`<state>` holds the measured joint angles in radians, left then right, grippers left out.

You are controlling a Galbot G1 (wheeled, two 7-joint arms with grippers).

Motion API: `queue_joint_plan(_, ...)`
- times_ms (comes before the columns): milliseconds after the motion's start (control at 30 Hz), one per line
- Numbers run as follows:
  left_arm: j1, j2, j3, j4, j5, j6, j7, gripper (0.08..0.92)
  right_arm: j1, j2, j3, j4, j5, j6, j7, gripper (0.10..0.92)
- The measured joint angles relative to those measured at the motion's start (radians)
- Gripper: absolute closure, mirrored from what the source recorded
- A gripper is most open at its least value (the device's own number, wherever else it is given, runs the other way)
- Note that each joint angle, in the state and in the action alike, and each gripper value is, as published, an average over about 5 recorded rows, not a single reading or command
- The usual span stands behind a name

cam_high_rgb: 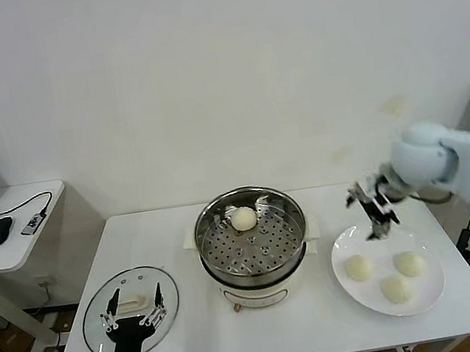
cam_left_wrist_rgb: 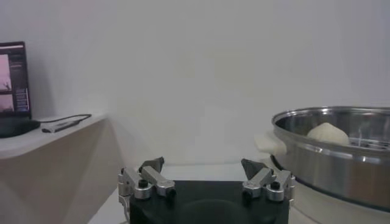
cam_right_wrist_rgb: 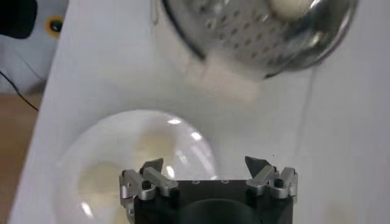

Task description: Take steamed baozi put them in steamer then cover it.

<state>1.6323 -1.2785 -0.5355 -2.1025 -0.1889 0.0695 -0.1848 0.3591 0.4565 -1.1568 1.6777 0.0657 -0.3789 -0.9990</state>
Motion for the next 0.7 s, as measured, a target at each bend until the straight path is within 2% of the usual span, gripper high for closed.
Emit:
queue_joint_plan(300,-0.001,-0.002,-0.008,0.000,0.009,0.000,0.001,0.177,-0.243,-0.015,0.162,-0.046,-0.077,-0.007,0.014,0.203)
queue_joint_plan(700,0.000,-0.002,-0.015,0.008,0.010,-0.005,0.002,0.177,-0.382,0.045,0.252,-0.136,-0.126,0.013,0.027,0.227)
